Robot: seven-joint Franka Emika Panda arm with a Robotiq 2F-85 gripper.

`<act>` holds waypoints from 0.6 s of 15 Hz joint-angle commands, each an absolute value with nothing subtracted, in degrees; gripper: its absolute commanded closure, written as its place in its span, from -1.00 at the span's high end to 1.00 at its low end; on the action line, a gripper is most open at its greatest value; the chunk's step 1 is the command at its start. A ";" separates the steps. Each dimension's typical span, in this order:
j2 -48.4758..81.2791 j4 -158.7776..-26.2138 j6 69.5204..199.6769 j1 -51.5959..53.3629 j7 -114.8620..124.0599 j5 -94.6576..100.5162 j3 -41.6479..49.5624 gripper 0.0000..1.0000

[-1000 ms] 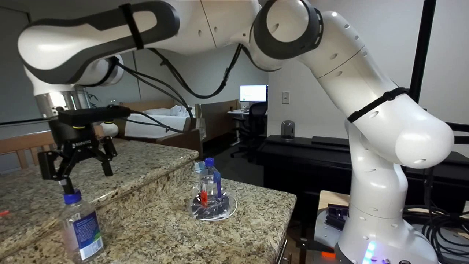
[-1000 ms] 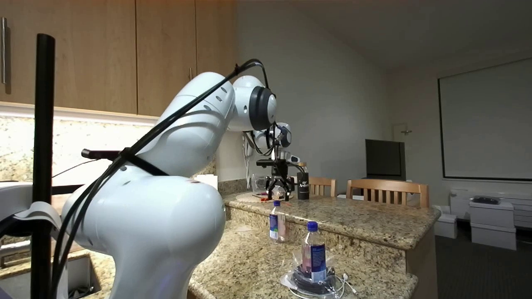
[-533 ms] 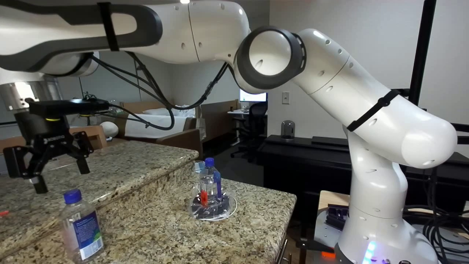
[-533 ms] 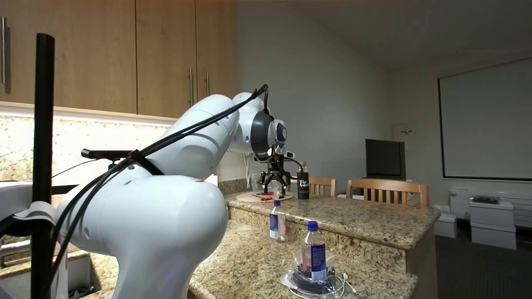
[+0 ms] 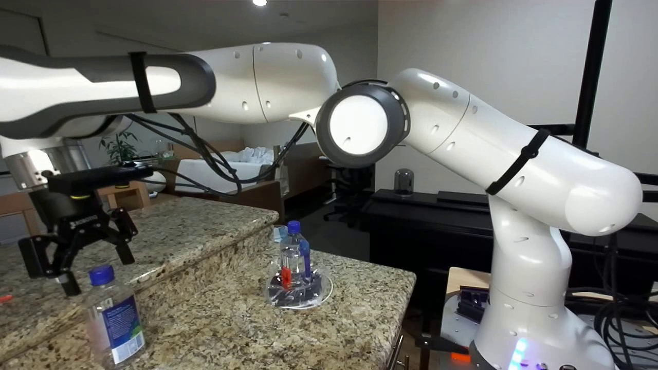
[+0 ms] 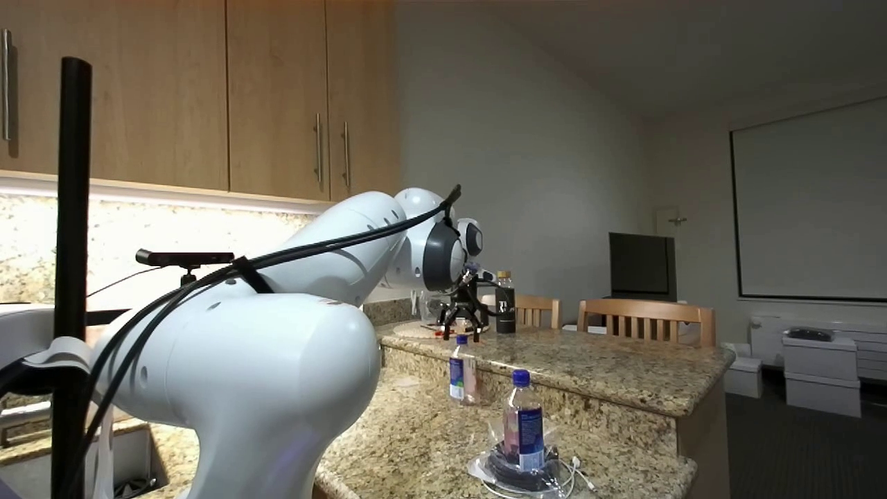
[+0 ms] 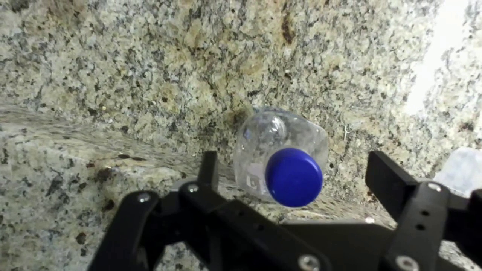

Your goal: Put the full water bottle in between the tape and the empty one on the top part of the counter

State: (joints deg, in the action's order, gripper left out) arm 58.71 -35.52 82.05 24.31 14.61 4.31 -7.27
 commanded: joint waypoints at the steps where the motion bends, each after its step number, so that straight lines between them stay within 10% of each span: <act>1: 62.76 -28.14 76.57 24.82 12.61 3.02 -6.44 0.47; 9: 66.96 -19.02 67.94 25.73 12.99 1.80 -6.10 -0.43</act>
State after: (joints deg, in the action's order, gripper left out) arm 64.88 -23.57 70.95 25.09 14.34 3.03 -7.16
